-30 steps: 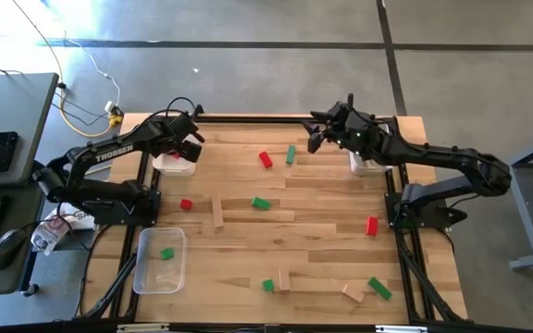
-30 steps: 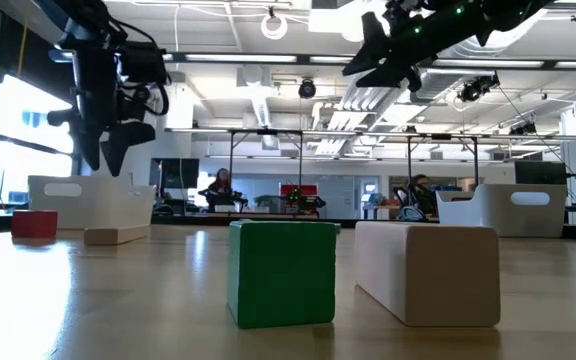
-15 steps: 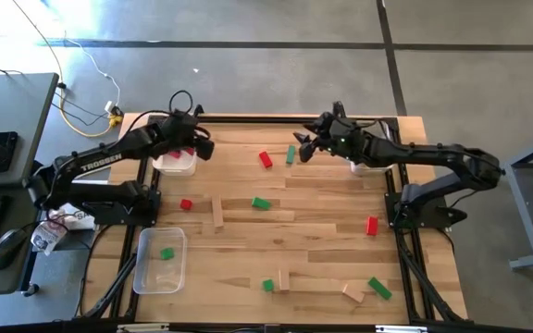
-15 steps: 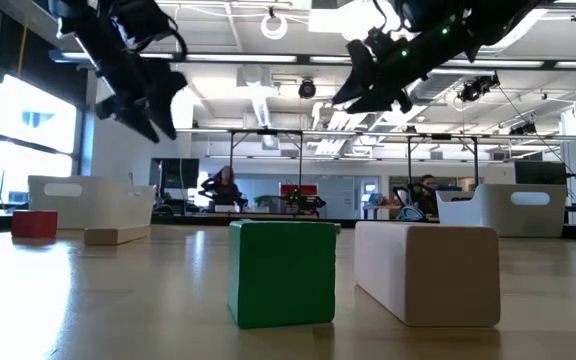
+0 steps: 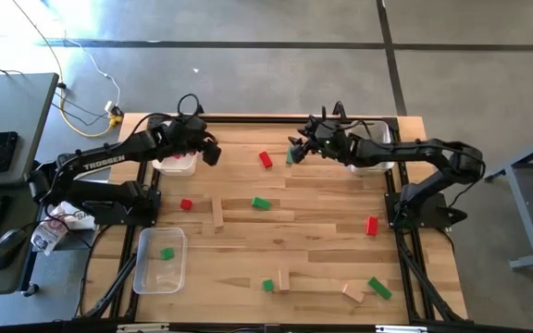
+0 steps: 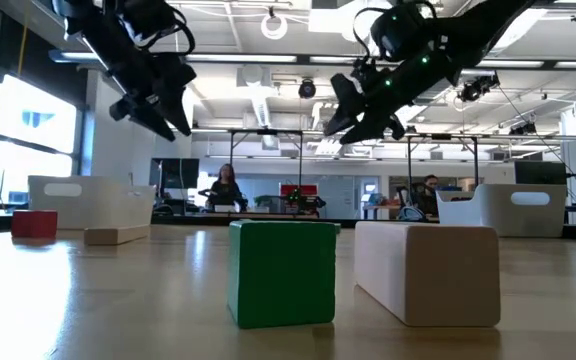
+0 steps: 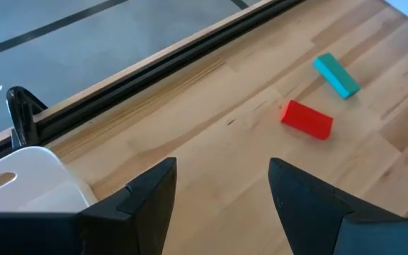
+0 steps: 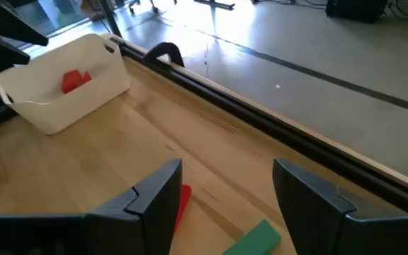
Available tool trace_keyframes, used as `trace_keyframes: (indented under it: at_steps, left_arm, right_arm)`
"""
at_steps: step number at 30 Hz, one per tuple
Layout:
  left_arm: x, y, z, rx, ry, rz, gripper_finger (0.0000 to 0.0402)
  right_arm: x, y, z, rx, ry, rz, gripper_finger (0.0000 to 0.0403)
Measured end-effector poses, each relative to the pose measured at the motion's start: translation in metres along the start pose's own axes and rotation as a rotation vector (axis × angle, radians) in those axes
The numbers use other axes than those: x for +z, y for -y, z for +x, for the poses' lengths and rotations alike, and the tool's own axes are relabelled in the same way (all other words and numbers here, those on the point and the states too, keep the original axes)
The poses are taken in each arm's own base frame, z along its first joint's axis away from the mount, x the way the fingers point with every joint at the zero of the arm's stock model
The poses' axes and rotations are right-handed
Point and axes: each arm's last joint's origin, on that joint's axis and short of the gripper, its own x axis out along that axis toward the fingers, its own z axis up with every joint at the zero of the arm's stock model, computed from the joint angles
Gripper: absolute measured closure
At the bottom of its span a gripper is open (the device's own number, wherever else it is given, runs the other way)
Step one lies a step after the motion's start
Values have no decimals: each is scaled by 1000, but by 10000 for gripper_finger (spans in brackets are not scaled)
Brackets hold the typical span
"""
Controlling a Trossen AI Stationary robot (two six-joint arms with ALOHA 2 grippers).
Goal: Sort & place blocks by color
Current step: Put the green block into the transparent bin
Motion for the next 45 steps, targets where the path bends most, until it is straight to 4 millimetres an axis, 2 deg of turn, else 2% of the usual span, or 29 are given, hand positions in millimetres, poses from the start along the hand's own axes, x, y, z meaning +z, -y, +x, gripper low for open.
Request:
trace_keyframes:
  at_steps: [7,12,19,22,28,45]
  left_arm:
    - [-3,2,11,13,-45,13,190]
    - [-4,3,17,20,-71,53,190]
    - [-6,3,21,25,-89,65,190]
    - [-6,3,21,25,-88,65,190]
    - [-6,3,21,25,-87,77,190]
    - [-6,3,21,26,-87,103,190]
  right_arm:
    - [40,-10,15,-36,-60,-89,194]
    - [47,-16,31,-89,-198,-52,194]
    - [37,-19,53,-157,-344,40,194]
    - [26,-19,60,-185,-384,92,194]
    - [9,-17,64,-254,-472,168,194]
    - [-34,-15,93,-345,-572,251,194]
